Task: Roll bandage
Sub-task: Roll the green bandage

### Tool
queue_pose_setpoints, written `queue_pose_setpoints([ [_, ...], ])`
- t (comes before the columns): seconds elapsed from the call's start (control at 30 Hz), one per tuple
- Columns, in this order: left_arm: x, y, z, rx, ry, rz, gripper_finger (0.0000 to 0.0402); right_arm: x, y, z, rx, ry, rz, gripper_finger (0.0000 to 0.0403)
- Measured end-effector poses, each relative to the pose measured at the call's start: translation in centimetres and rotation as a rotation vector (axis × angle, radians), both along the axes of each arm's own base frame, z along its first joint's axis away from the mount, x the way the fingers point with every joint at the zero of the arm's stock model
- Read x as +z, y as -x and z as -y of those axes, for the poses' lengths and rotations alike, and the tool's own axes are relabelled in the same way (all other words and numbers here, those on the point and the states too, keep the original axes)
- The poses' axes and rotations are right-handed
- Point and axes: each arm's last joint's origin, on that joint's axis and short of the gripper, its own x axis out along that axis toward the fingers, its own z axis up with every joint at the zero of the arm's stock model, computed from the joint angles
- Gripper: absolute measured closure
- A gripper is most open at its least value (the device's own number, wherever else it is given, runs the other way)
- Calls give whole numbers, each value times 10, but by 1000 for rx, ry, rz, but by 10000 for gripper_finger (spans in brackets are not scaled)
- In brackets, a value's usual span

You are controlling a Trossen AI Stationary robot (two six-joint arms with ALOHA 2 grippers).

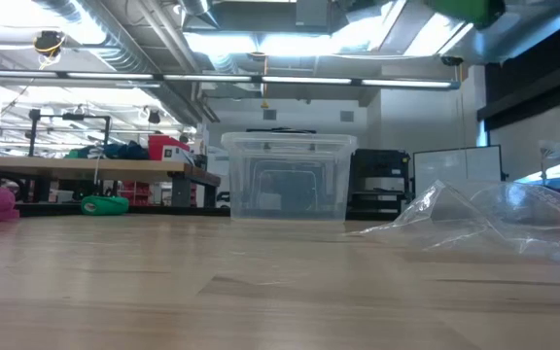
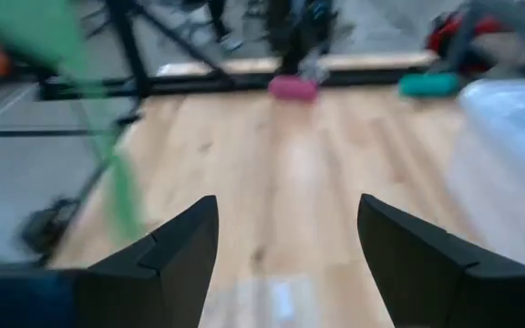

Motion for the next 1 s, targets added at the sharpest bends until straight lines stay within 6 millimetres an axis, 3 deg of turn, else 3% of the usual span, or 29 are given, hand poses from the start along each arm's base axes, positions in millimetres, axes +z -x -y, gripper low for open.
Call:
queue_pose_setpoints([
  [0.23,-1,-4,-8,43,18,2,378,-32,-2,-32,166,-69,58,143],
  [0.47,-2,-8,-14,-5,37,61,388,-70,-5,-45,88,-65,243,143],
  [0.6,-3,-12,-20,-35,68,79,382,-89,-10,-48,81,-72,259,143],
  [1.0,2,-14,-25,-36,69,116,383,-97,-28,-60,76,-22,344,143],
])
